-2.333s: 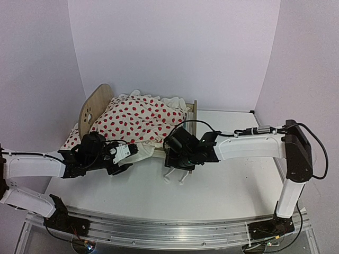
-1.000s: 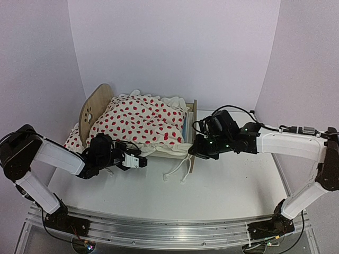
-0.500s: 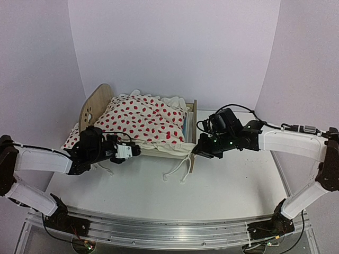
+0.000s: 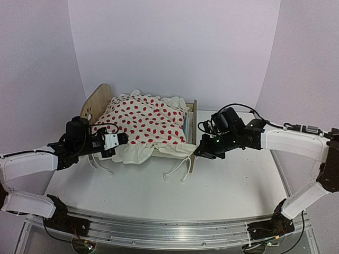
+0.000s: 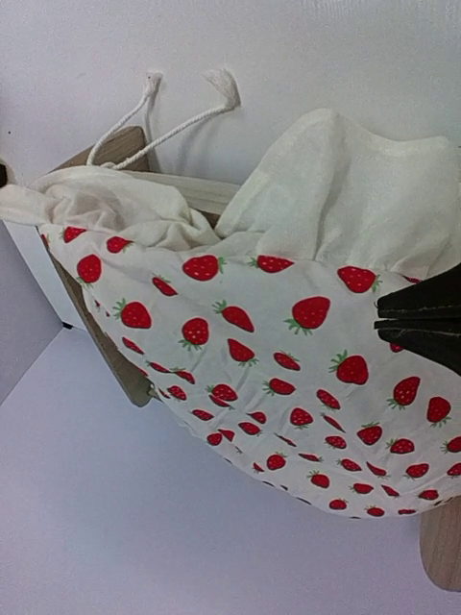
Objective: Set up the pet bed
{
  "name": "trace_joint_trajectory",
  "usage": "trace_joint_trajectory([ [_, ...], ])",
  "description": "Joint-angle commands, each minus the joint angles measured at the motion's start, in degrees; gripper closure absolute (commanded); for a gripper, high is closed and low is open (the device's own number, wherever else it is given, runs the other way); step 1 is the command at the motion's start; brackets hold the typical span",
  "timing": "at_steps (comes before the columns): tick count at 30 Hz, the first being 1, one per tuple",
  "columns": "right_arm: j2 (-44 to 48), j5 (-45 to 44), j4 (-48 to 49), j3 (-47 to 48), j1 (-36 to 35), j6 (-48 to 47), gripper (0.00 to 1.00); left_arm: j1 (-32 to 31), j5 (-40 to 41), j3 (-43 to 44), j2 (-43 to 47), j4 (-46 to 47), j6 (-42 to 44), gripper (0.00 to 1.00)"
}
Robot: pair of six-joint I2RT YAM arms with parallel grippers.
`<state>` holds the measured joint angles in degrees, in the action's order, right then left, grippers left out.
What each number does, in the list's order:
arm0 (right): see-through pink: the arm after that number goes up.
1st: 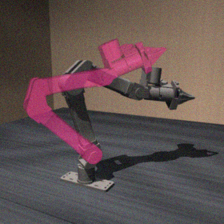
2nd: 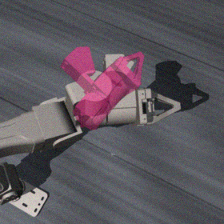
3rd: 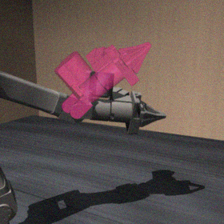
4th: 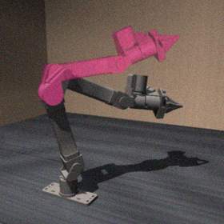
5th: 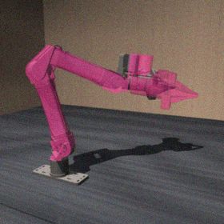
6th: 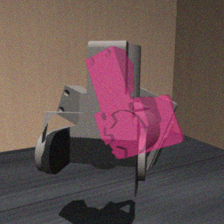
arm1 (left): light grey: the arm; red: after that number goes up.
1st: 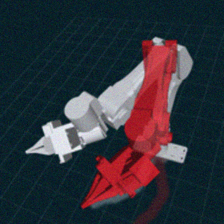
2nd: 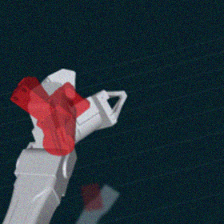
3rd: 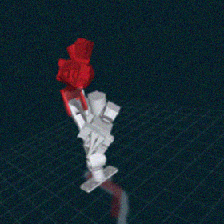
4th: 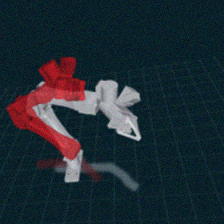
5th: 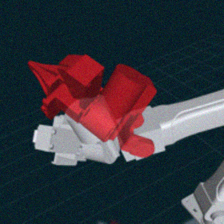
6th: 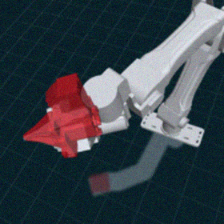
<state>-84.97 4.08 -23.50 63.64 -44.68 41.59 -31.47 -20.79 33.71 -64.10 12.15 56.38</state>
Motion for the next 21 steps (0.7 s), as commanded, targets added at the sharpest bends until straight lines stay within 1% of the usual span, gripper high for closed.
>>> trace_joint_trajectory([
  [1, 0.1, 2.2, -1.4, 3.2, 1.4, -1.6, 1.00, 1.4, -6.9, 1.6, 1.4, -5.7, 2.6, 1.00],
  [2, -0.7, 3.4, -1.4, 3.9, 1.4, -1.7, 1.00, 0.6, -9.0, 1.3, 1.3, -6.1, 4.1, 0.99],
  [3, -1.6, 4.3, -1.4, 4.4, 1.4, -1.5, 1.00, -1.0, -9.2, 0.5, 0.9, -5.0, 5.2, 0.96],
  [7, -2.6, 5.0, -1.1, 4.7, 1.4, -1.0, 1.00, -8.8, -2.5, -3.1, -4.1, 6.0, 12.0, 0.68],
  [9, -2.7, 5.3, -1.1, 4.8, 1.4, -1.2, 1.00, -10.9, 0.8, -2.1, -9.3, 11.0, 12.4, 0.53],
  [10, -2.7, 5.3, -1.1, 4.8, 1.4, -1.3, 1.00, -11.9, 3.6, -1.1, -11.3, 13.4, 11.6, 0.49],
  [12, -2.4, 5.1, -1.0, 4.7, 1.4, -1.5, 1.00, -13.0, 8.8, -1.0, -15.3, 19.2, 11.2, 0.42],
  [14, -2.1, 4.7, -0.8, 4.5, 1.4, -1.8, 1.00, -13.3, 9.9, -3.5, -17.2, 25.4, 12.7, 0.36],
  [16, -2.0, 4.7, -0.7, 4.3, 1.4, -1.8, 1.00, -14.0, 9.8, -5.1, -17.8, 27.6, 13.8, 0.29],
  [18, -2.0, 4.8, -0.6, 4.1, 1.4, -1.9, 1.00, -14.9, 10.7, -6.0, -18.8, 28.0, 15.1, 0.17],
  [19, -1.9, 4.8, -0.5, 4.0, 1.4, -1.9, 1.00, -15.0, 11.6, -6.6, -19.6, 29.9, 16.1, 0.15],
  [21, -1.8, 4.8, -0.3, 3.7, 1.4, -2.0, 1.00, -14.9, 14.1, -7.3, -21.2, 33.0, 18.1, 0.14],
])
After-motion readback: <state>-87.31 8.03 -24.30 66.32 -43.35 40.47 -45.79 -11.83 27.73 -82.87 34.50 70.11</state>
